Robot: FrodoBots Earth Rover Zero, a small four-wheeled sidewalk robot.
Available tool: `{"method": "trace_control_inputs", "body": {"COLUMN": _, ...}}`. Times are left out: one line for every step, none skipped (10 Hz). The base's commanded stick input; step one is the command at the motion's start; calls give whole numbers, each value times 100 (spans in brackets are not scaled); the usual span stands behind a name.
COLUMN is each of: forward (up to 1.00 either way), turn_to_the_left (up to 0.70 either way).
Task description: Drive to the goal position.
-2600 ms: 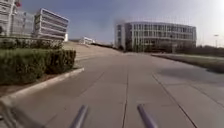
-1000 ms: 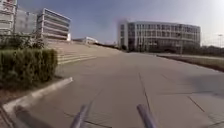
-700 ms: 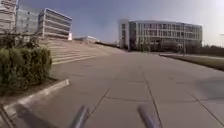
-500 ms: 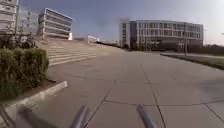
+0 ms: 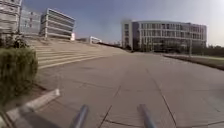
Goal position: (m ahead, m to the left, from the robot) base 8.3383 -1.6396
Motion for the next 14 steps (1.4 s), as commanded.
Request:
{"method": "trace_control_inputs", "body": {"forward": 70, "turn_to_the_left": -27}}
{"method": "trace_control_inputs", "body": {"forward": 70, "turn_to_the_left": -27}}
{"method": "trace_control_inputs", "body": {"forward": 70, "turn_to_the_left": -27}}
{"method": "trace_control_inputs", "body": {"forward": 70, "turn_to_the_left": -2}}
{"method": "trace_control_inputs", "body": {"forward": 70, "turn_to_the_left": 0}}
{"method": "trace_control_inputs", "body": {"forward": 70, "turn_to_the_left": 0}}
{"method": "trace_control_inputs", "body": {"forward": 70, "turn_to_the_left": 0}}
{"method": "trace_control_inputs", "body": {"forward": 70, "turn_to_the_left": -15}}
{"method": "trace_control_inputs", "body": {"forward": 70, "turn_to_the_left": -27}}
{"method": "trace_control_inputs", "body": {"forward": 70, "turn_to_the_left": -27}}
{"method": "trace_control_inputs", "body": {"forward": 70, "turn_to_the_left": -27}}
{"method": "trace_control_inputs", "body": {"forward": 70, "turn_to_the_left": -5}}
{"method": "trace_control_inputs", "body": {"forward": 70, "turn_to_the_left": 0}}
{"method": "trace_control_inputs", "body": {"forward": 70, "turn_to_the_left": 0}}
